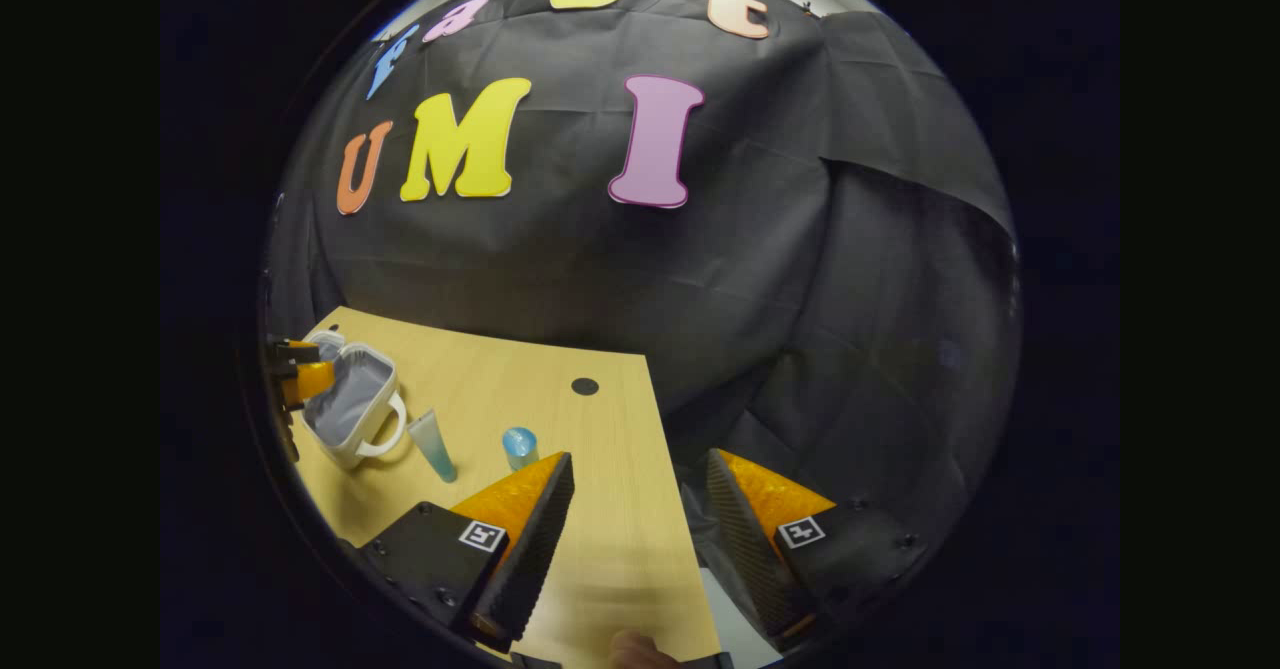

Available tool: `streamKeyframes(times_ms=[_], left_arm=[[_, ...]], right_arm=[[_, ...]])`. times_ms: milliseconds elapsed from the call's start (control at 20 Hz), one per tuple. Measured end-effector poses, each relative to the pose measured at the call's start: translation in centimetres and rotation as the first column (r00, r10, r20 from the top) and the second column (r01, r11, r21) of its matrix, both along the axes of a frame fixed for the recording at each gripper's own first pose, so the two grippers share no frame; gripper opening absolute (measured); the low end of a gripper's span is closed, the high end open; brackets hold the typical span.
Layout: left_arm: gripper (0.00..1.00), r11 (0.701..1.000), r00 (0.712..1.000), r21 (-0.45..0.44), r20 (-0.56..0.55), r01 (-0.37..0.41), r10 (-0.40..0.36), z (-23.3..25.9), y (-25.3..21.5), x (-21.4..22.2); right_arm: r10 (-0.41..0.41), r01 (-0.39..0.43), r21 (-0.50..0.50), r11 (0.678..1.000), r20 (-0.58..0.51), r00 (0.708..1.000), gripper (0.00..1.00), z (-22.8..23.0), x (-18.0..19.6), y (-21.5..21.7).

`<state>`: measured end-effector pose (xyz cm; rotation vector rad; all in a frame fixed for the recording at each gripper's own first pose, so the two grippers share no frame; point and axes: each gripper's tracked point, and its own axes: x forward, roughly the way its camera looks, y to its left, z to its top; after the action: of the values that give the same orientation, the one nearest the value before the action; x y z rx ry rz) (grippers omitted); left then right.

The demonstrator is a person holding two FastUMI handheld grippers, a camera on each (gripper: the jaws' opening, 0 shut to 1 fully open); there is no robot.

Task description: First open the suitcase, pack the skin care products into it, and then close the suitcase.

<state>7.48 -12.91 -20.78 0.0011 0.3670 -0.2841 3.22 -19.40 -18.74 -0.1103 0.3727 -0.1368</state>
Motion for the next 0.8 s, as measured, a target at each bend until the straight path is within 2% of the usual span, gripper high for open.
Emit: streamKeyframes(times_ms=[100,300,500,650,750,800], left_arm=[[0.99,1.000,0.999,-0.011,-0.021,0.028,-0.028,-1.7,-2.9,0.0],[0.99,0.999,0.994,-0.035,-0.102,0.034,-0.037,-6.3,-7.3,1.3],[0.99,0.999,0.988,-0.044,-0.153,0.003,-0.010,-10.2,-9.5,3.6],[0.98,1.000,0.988,-0.005,-0.153,-0.023,0.022,-12.2,-9.9,6.0],[0.91,0.999,0.988,0.016,-0.149,-0.039,0.041,-13.1,-10.0,7.4],[0.83,0.999,0.988,0.019,-0.150,-0.040,0.042,-13.5,-10.2,7.8]], right_arm=[[0.016,-0.016,0.007,1.000,-0.021,1.000,0.80,-1.2,0.1,-0.7],[0.049,-0.048,0.015,0.999,-0.059,0.997,0.80,-3.5,0.6,-1.2],[0.066,-0.065,0.011,0.998,-0.077,0.995,0.80,-5.1,1.6,-1.6],[0.070,-0.069,0.019,0.997,-0.090,0.993,0.80,-6.3,2.4,-1.7],[0.072,-0.070,0.025,0.997,-0.096,0.993,0.80,-6.8,3.0,-1.5],[0.072,-0.069,0.029,0.997,-0.098,0.993,0.80,-6.9,3.7,-1.4]])
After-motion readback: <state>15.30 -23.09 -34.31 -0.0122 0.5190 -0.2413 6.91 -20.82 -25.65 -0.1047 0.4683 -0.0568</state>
